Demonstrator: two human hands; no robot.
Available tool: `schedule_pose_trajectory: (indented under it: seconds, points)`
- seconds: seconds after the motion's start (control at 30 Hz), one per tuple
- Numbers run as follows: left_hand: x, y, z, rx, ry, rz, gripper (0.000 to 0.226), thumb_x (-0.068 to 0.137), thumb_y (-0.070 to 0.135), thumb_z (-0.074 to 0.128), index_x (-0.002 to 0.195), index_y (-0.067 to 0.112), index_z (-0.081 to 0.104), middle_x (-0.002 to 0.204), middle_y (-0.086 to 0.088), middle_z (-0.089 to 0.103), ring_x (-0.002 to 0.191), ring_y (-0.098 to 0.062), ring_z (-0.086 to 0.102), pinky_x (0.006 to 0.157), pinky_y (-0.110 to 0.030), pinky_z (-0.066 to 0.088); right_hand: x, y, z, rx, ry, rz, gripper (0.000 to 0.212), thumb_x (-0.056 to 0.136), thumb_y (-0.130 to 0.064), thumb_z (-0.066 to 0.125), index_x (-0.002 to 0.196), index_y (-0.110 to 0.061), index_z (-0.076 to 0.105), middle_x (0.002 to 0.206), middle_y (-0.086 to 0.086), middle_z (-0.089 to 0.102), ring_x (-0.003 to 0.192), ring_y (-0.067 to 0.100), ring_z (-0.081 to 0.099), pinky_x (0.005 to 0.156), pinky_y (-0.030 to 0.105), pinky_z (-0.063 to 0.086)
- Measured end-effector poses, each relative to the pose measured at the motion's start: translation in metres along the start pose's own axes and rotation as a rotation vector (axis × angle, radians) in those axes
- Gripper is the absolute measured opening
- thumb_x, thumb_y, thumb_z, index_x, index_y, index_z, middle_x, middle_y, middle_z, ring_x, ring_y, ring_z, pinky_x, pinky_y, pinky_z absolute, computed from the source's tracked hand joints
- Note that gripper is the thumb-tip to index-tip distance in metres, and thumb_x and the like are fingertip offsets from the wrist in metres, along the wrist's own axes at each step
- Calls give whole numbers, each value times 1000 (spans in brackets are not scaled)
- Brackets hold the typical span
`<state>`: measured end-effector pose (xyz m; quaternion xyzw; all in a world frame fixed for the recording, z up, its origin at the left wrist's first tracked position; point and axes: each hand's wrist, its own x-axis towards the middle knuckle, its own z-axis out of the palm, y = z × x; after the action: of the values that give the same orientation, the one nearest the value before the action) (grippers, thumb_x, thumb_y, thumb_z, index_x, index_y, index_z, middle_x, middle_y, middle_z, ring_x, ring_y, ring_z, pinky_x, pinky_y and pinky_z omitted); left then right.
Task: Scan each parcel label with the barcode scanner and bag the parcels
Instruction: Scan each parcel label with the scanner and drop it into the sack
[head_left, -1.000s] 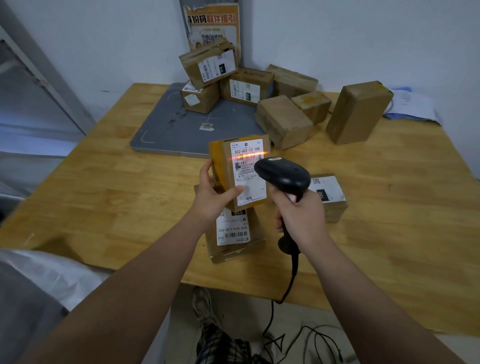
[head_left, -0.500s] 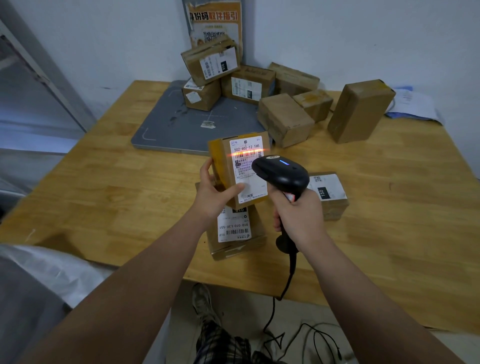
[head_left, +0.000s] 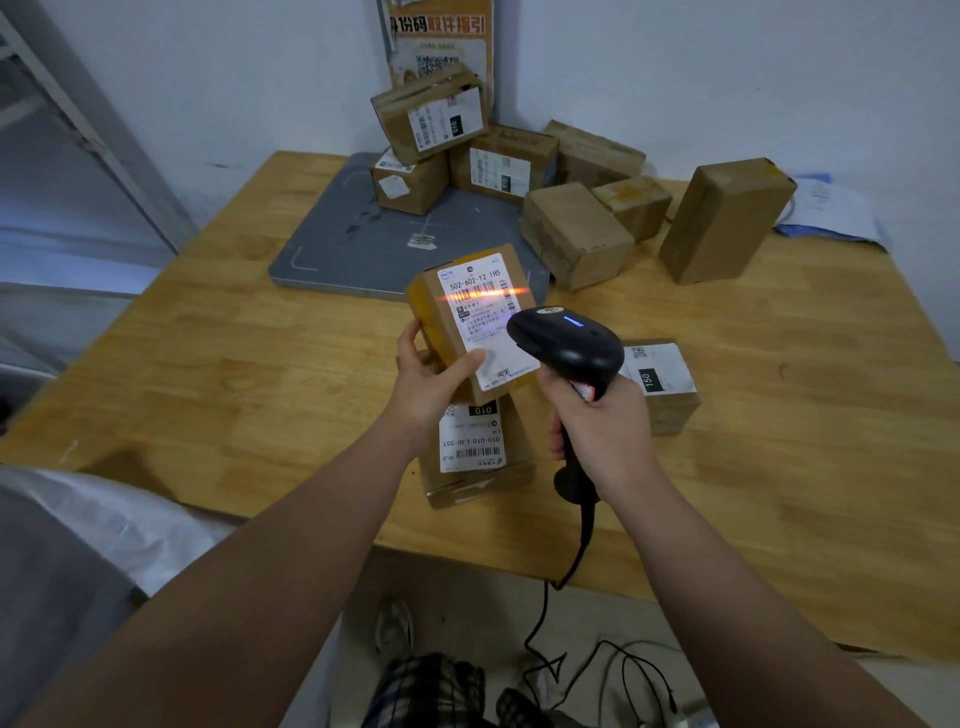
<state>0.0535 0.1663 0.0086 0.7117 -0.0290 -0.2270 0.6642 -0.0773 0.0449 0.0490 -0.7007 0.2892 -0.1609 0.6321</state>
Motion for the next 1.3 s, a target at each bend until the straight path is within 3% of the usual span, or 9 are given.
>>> schedule_pose_trajectory:
  seconds: [0.33,0.47,0.6,0.77,0.83,0.9,1.03,1.17,1.3]
  points:
    - [-61,-8,-76,-38,64,75,86,81,27,76,147,33,21,114,13,51,101,-1,57,81,-26,54,-51,-5,77,46,-150,-42,36,89,-24,66,57,-10,59,49,6,56,46,19,55,51,30,48]
    - [-109,-44,-150,-42,206,71,92,73,36,77,147,33,21,119,6,54,102,-5,60,73,-21,54,-94,10,142,101,-267,16,34,90,-19,66,60,-5,57,53,11,53,47,21,52,48,25,45]
    - [-173,-99,-225,1,420,49,81,82,24,74,142,37,21,119,12,51,102,-2,58,70,-12,52,-146,44,206,79,-379,125,38,89,-21,67,57,-5,55,50,5,53,47,15,52,49,23,44]
    - [-225,-143,-322,137,637,-15,89,78,35,75,147,36,18,139,4,41,122,-12,48,90,-27,52,-192,72,254,9,-500,233,37,90,-17,66,58,-7,51,50,5,48,47,13,49,50,22,43]
    - [-230,-156,-357,354,666,-142,95,76,40,79,147,40,16,140,4,31,127,-19,40,98,-37,48,-202,82,268,-50,-524,244,28,89,-15,66,65,-8,54,48,1,49,47,13,51,53,26,45]
    - [-223,-169,-382,688,638,-270,97,73,50,77,147,40,15,139,-4,29,128,-30,35,107,-51,35,-208,91,284,-128,-540,246,21,87,-18,68,73,-7,59,50,-1,54,49,14,56,58,33,49]
    - [-181,-186,-403,1160,429,-332,84,81,58,65,147,32,19,147,-15,26,135,-39,24,110,-55,22,-205,100,318,-232,-560,223,21,83,-33,72,77,-16,61,56,-4,59,58,15,62,64,37,54]
    - [-141,-214,-411,1418,274,-287,76,87,54,59,146,27,20,149,-17,19,136,-38,20,111,-54,23,-186,115,345,-368,-517,157,24,83,-35,69,71,-23,53,62,2,60,67,23,64,70,43,55]
    - [-128,-241,-412,1549,50,-528,59,97,55,38,145,20,35,154,-14,13,140,-37,14,112,-48,17,-171,137,356,-433,-472,181,21,85,-30,68,74,-25,51,70,8,63,72,28,66,73,45,55]
